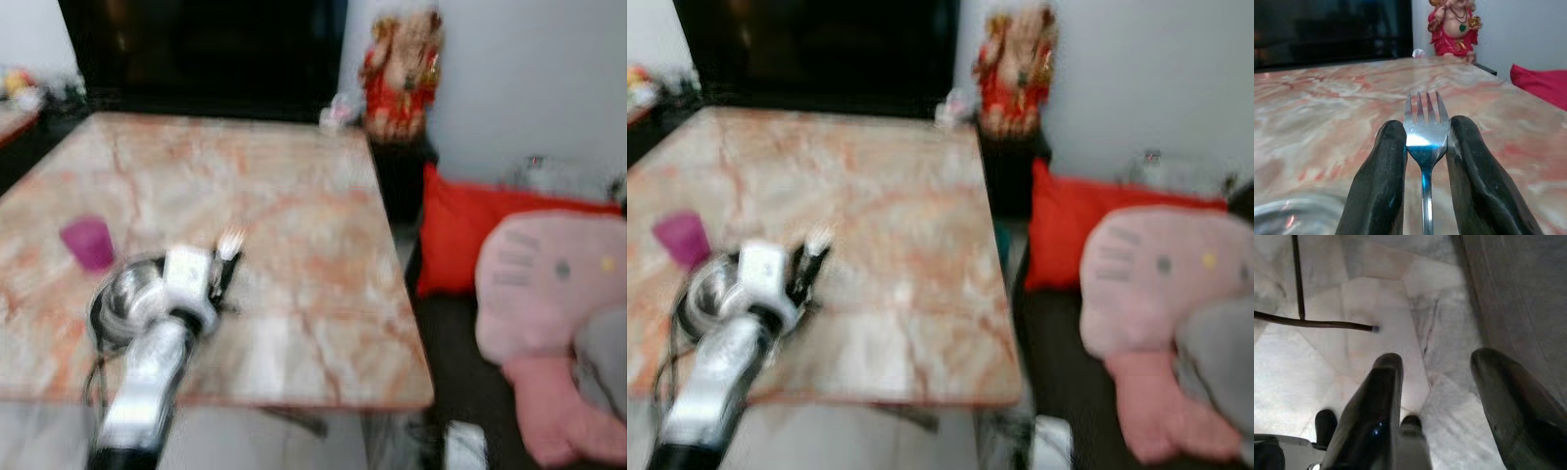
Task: Setting the table
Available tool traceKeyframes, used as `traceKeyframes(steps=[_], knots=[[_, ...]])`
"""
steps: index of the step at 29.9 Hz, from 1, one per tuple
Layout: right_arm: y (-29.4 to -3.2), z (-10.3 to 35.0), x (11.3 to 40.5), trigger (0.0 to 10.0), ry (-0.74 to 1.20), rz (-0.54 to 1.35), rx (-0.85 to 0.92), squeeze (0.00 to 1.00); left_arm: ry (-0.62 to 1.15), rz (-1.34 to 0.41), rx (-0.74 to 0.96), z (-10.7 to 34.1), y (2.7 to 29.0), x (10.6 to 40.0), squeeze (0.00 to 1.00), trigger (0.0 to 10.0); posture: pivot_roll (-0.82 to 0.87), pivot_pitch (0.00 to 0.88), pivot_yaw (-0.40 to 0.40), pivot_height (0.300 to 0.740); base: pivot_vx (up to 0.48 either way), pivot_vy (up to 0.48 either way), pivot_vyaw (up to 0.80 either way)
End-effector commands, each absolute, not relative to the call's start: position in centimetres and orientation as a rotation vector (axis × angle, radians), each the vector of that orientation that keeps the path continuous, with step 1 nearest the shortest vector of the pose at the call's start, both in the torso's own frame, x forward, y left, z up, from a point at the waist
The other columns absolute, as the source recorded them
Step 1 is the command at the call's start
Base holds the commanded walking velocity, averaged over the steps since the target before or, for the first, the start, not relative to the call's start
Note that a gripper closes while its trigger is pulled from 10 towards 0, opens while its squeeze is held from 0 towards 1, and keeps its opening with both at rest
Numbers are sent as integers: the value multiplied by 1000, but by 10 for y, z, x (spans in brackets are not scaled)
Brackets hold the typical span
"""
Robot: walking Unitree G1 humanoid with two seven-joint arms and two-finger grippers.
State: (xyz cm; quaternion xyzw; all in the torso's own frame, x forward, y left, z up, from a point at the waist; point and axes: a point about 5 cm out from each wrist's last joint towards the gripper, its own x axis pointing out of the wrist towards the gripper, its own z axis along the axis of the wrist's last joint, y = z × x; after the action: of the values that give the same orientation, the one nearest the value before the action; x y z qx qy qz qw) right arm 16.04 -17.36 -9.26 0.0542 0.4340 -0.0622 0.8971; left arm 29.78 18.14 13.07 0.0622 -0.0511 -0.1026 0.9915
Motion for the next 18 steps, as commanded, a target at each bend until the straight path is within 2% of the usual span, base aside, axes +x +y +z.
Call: traceKeyframes(steps=[1,7,13,14,18], knots=[[-189,-92,158,10000,898,-161,85,0,-108,-261,100,134,167,300,0,10000,96,0,-73,740,0,0,0],[-189,-92,158,10000,899,-159,80,0,-47,-277,27,130,160,297,0,10000,95,2,-74,740,0,0,0],[-189,-92,158,10000,902,-157,79,0,32,-220,33,132,158,294,0,10000,95,6,-73,740,0,0,0],[-189,-92,158,10000,905,-153,77,0,69,-168,56,136,160,295,0,10000,98,9,-75,740,0,0,0],[-189,-92,158,10000,906,-149,77,0,110,-176,64,138,159,297,0,10000,101,10,-75,740,0,0,0]])
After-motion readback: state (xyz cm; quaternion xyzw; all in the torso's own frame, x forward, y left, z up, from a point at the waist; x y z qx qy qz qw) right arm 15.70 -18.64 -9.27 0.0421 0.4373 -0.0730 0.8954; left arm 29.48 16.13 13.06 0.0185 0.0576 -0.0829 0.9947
